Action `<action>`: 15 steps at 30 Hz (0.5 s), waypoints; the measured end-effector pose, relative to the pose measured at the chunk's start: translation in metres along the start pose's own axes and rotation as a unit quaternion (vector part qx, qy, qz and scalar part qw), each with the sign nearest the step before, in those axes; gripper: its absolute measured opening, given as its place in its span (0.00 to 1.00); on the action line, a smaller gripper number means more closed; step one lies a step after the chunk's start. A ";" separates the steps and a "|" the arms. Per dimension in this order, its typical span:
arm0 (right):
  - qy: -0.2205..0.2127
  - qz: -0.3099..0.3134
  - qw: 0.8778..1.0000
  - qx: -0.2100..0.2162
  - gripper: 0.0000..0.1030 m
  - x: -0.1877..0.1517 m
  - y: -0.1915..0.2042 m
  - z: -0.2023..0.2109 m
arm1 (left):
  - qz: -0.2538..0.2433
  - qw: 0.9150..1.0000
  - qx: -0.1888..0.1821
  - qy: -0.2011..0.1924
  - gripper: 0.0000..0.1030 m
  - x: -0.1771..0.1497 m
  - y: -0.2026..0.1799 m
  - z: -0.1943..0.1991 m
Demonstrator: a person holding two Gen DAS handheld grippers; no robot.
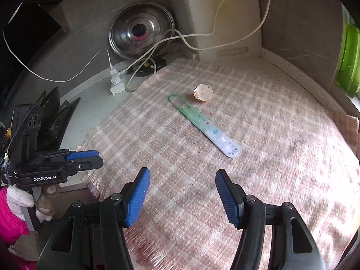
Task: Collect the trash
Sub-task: 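Move both tools back up to the eggshell and toothbrush package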
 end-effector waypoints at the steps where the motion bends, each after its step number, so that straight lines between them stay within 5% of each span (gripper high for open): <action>1: 0.003 0.003 1.000 0.002 0.61 0.004 -0.004 -0.004 | 0.000 1.000 -0.001 -0.001 0.31 0.007 -0.003 -0.004; 8: 0.030 0.030 0.999 0.018 0.61 0.023 -0.027 -0.031 | -0.012 1.000 -0.011 -0.001 0.32 0.054 -0.026 -0.039; 10: 0.035 0.036 0.998 0.023 0.61 0.026 -0.031 -0.036 | -0.015 1.000 -0.013 0.002 0.42 0.066 -0.033 -0.051; 12: 0.039 0.042 0.998 0.025 0.61 0.029 -0.036 -0.041 | -0.020 1.000 -0.013 0.003 0.64 0.078 -0.040 -0.063; 15: 0.043 0.046 0.998 0.032 0.61 0.031 -0.044 -0.046 | -0.039 0.999 -0.003 -0.001 0.65 0.095 -0.052 -0.080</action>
Point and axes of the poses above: each gripper's, at about its wrist camera, not at the fingertips, and z roughly against the way its jaws point, y to its left, x to its top, the point moved 1 cm from there along -z, roughly the way its jaws point, and after that the axes turned 7 degrees about z, right-handed, at the moved point
